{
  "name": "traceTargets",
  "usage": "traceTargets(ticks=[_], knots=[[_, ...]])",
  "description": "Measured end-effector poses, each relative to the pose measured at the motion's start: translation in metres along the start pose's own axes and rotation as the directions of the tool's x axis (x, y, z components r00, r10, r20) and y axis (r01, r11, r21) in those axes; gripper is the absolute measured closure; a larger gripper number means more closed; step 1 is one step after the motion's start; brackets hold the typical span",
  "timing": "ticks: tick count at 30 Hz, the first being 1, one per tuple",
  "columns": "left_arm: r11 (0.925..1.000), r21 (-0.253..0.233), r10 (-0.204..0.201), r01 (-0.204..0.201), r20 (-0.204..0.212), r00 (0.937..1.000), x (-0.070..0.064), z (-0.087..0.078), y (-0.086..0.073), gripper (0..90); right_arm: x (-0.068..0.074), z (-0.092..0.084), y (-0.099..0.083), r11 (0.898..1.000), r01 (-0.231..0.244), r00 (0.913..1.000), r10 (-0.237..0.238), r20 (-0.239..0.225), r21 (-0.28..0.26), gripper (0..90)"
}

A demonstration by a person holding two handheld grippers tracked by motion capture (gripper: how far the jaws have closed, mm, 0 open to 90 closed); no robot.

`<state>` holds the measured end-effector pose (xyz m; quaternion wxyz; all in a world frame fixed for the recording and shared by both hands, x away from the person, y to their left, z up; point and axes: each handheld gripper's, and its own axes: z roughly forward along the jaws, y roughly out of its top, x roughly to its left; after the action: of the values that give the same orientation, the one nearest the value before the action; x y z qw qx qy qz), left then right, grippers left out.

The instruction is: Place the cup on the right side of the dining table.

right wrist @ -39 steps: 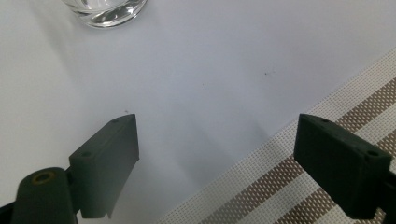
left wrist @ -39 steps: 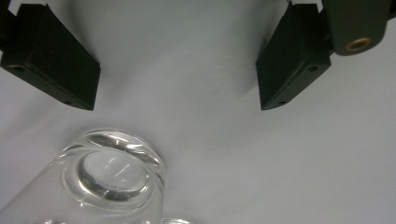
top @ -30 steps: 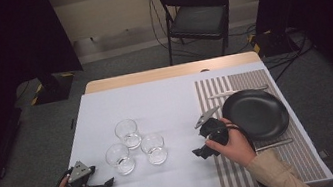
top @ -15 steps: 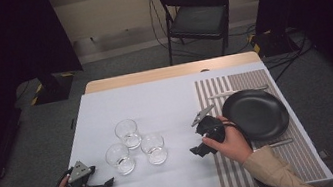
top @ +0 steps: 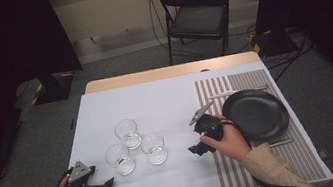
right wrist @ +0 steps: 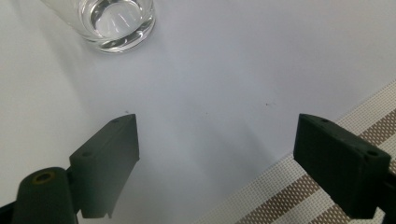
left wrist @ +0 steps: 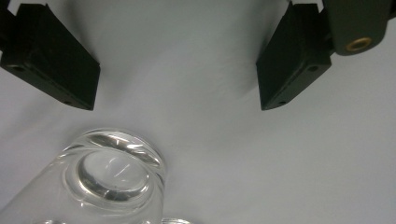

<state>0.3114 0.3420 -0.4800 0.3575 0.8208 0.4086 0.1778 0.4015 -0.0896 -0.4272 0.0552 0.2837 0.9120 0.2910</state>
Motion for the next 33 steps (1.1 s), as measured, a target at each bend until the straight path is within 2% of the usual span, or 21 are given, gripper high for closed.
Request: traceTargets(ticks=[17, 33], knots=[[1.0, 0.0, 0.0, 0.0, 0.001, 1.0, 0.0, 0.0, 0.0, 12.5, 0.001, 0.001, 0.009, 1.0, 0.014, 0.9999, -0.014, -0.001, 0.011, 13.7], [1.0, 0.0, 0.0, 0.0, 0.001, 1.0, 0.0, 0.0, 0.0, 12.5, 0.0, 0.001, 0.016, 1.0, 0.007, 0.9999, -0.007, -0.009, 0.016, 13.7]])
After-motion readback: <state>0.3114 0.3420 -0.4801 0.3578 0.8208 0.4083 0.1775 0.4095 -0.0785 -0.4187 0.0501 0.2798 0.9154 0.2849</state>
